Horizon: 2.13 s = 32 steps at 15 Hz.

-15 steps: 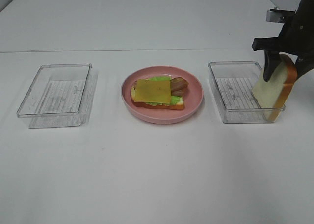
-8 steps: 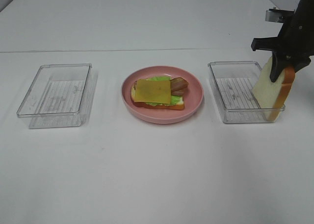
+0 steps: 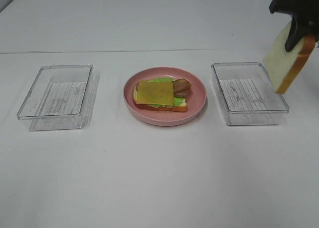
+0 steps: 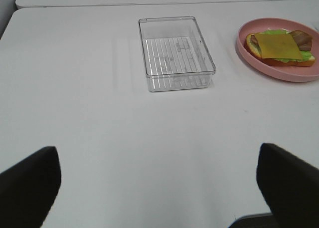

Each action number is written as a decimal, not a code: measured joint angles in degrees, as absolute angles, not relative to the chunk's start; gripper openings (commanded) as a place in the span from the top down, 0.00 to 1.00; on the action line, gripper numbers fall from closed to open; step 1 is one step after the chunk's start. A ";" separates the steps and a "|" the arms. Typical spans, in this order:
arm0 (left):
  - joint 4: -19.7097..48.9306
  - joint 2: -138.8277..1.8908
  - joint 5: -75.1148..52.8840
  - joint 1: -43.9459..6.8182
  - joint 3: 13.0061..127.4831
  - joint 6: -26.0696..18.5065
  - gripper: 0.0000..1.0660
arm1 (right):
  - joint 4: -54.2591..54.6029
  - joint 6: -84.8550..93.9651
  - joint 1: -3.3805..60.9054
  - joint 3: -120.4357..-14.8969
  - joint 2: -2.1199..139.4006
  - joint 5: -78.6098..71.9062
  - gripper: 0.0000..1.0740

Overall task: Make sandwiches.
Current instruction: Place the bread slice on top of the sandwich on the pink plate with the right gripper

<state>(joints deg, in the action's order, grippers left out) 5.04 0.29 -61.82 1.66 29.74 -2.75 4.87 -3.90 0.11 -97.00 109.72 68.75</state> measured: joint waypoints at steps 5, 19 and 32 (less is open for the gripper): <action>5.04 0.29 -61.82 1.66 29.74 -2.75 0.06 | 38.50 13.64 0.11 -85.08 102.62 59.42 1.00; 5.16 0.29 -61.82 1.66 29.74 -2.75 0.06 | 53.63 15.30 13.52 -100.10 131.26 53.00 1.00; 5.16 0.29 -61.82 1.66 29.74 -2.75 0.06 | 51.34 11.80 13.52 -100.38 133.90 54.60 0.88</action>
<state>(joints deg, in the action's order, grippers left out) 5.16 0.29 -61.82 1.66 29.74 -2.75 51.34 11.80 13.52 -100.38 133.90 54.60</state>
